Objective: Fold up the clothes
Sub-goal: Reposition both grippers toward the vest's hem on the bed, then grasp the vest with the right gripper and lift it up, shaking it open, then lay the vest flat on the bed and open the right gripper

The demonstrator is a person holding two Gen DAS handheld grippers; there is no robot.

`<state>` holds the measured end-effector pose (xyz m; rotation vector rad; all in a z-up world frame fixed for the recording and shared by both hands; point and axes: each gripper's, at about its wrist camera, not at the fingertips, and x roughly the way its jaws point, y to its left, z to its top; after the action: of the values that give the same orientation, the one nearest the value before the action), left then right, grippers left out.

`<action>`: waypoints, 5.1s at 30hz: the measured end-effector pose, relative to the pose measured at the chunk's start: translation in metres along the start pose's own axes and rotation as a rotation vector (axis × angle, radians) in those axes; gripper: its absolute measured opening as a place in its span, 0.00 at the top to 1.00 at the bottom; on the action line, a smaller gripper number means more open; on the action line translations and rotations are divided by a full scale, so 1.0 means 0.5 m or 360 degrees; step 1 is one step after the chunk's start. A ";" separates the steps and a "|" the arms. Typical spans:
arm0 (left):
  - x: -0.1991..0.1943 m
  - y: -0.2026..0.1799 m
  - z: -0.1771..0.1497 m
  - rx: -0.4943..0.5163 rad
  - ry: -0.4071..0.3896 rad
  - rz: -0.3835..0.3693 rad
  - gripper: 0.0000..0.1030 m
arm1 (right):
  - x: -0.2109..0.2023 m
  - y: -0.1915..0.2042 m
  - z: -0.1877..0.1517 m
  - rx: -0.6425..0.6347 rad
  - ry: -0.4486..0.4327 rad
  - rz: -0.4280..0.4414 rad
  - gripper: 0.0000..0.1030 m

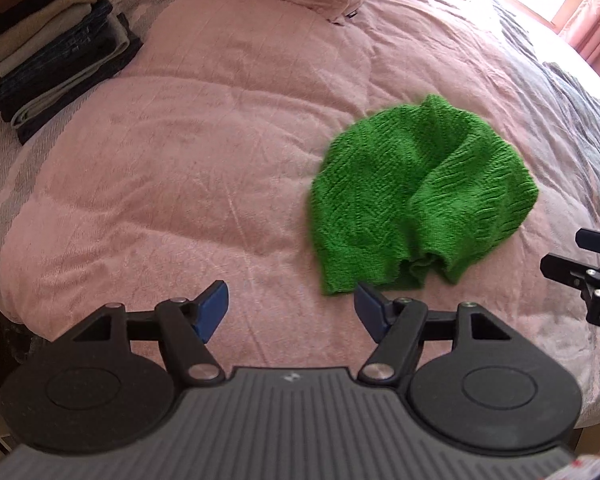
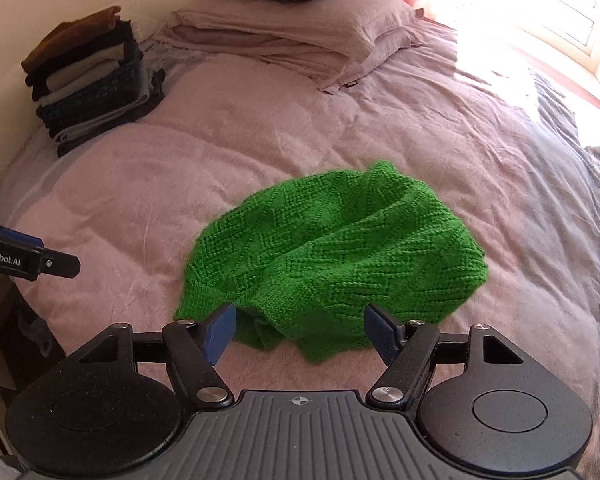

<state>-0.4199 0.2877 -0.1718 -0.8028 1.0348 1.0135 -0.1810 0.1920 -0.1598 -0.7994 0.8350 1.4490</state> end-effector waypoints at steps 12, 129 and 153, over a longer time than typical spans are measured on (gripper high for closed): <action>0.187 0.212 0.013 -0.0208 0.0098 0.0061 0.36 | 0.262 0.212 -0.080 -0.0587 0.0101 -0.0026 0.33; -0.099 -0.141 0.013 0.0184 -0.0092 -0.0098 0.54 | -0.177 -0.277 -0.175 0.0878 0.0115 0.0045 0.50; -0.086 -0.105 -0.004 0.0616 -0.0034 -0.0199 0.40 | -0.187 -0.075 -0.255 0.1074 0.0031 -0.0191 0.47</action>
<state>-0.3782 0.2562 -0.1284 -0.5295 1.1044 0.6847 -0.1400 0.0356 -0.1441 -0.3396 1.1783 0.9554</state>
